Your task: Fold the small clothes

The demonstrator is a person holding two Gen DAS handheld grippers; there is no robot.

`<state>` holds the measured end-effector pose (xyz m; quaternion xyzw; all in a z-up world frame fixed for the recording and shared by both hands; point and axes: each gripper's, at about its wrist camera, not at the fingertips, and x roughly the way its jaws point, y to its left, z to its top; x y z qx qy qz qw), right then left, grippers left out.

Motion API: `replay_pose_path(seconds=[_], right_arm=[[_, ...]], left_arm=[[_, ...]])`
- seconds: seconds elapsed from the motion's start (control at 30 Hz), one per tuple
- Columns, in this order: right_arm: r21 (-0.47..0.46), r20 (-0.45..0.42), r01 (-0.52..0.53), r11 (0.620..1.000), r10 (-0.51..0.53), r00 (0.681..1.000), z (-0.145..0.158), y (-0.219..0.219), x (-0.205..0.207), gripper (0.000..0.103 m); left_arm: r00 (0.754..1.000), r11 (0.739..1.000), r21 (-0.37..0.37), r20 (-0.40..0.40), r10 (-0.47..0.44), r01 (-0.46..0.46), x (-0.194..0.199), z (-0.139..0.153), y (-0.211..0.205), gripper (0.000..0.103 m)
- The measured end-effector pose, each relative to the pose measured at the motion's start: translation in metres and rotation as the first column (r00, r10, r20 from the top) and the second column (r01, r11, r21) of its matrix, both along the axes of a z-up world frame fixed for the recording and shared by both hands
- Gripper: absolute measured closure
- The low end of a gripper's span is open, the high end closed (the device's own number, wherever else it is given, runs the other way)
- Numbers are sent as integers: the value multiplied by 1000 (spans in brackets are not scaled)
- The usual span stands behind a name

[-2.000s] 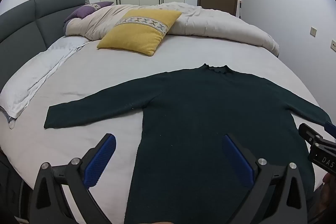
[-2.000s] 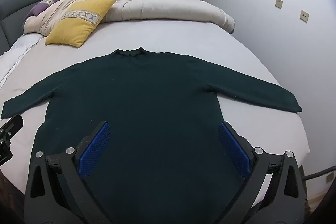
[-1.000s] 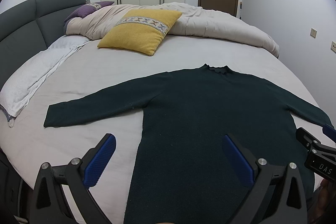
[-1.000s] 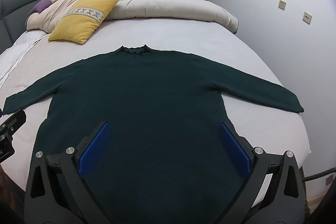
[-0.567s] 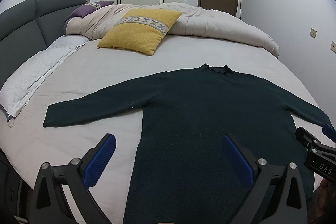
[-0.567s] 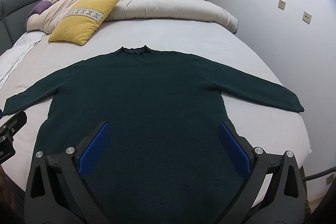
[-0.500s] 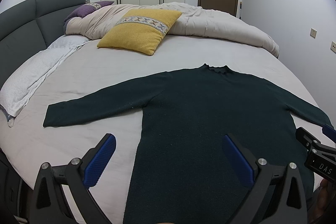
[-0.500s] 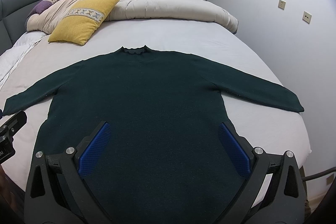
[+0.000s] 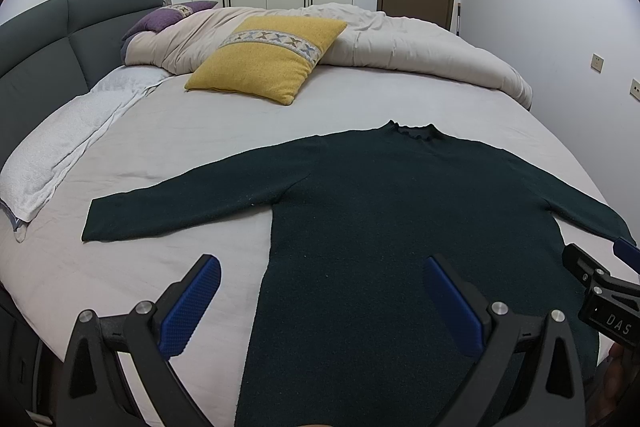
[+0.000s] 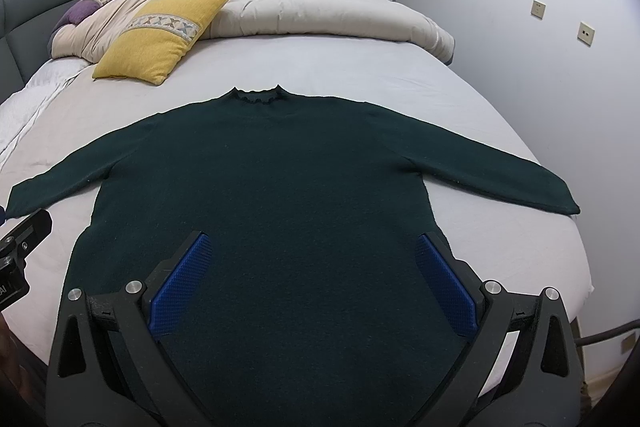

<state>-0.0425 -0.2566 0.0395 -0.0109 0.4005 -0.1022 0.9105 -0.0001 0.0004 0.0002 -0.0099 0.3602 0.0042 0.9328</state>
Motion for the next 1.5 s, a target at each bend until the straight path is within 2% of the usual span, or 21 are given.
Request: replay_pose_path(seconds=[1.5], right_arm=[[-2, -5, 1, 1000, -1, 1000, -3, 5, -2, 0]], left_arm=[[1000, 1000, 2, -3, 4, -4, -5, -3, 0, 0]])
